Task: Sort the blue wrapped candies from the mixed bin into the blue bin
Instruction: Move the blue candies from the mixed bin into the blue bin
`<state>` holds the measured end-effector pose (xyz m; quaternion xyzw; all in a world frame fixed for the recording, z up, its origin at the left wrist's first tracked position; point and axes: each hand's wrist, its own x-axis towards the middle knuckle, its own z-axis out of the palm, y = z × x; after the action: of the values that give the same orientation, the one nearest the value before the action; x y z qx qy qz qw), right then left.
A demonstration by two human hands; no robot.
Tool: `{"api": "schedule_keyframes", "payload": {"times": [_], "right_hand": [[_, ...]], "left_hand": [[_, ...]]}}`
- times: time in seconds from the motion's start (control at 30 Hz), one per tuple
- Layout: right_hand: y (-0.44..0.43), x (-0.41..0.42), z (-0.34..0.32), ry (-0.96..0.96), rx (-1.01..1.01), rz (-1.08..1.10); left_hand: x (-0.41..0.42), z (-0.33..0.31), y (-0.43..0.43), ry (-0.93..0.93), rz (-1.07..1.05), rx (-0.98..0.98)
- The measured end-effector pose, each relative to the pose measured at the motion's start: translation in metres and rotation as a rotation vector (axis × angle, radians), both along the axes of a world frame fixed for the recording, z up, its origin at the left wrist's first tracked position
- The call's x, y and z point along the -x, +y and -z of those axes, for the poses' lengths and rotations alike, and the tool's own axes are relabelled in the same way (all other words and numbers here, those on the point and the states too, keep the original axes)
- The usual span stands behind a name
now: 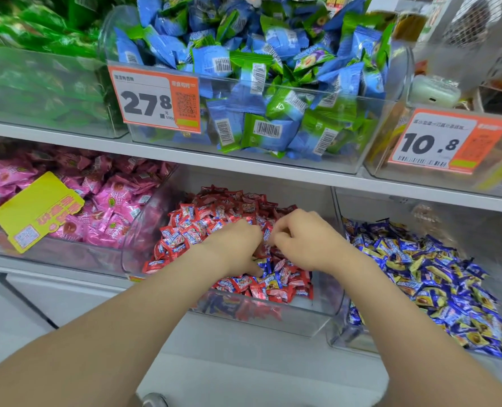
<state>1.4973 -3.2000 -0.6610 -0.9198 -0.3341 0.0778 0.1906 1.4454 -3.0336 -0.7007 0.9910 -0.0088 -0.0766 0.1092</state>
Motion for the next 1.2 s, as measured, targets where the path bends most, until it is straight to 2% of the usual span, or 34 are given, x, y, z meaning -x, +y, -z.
{"api": "schedule_keyframes", "payload": {"times": [0.1, 0.17, 0.27, 0.43, 0.57, 0.73, 0.97, 1.07, 1.2], "right_hand": [[-0.002, -0.005, 0.005, -0.026, 0.053, -0.059], [-0.004, -0.006, 0.010, -0.019, 0.161, -0.095], [-0.004, -0.002, 0.016, -0.016, 0.308, -0.166], [0.009, 0.008, 0.024, -0.028, 0.420, -0.272], [0.009, 0.001, 0.025, 0.025, 0.366, -0.244], [-0.002, -0.004, 0.016, -0.004, 0.286, -0.198], [-0.001, -0.001, 0.002, -0.017, 0.040, -0.082], [0.008, 0.002, 0.007, 0.028, 0.103, -0.078], [0.028, 0.006, 0.023, -0.090, 0.244, -0.084]], "left_hand": [[-0.004, 0.002, -0.002, 0.037, 0.012, 0.043], [-0.003, 0.003, 0.000, 0.054, 0.043, 0.061], [-0.001, 0.004, 0.005, 0.060, 0.090, 0.036], [0.004, 0.007, 0.007, 0.031, 0.120, 0.036], [0.005, 0.004, 0.011, 0.011, 0.123, 0.114], [0.010, -0.011, 0.018, -0.076, 0.074, 0.222], [0.019, -0.031, 0.043, -0.209, -0.071, 0.269], [0.026, -0.035, 0.048, -0.239, -0.109, 0.297], [0.035, -0.036, 0.053, -0.157, -0.099, 0.364]]}}
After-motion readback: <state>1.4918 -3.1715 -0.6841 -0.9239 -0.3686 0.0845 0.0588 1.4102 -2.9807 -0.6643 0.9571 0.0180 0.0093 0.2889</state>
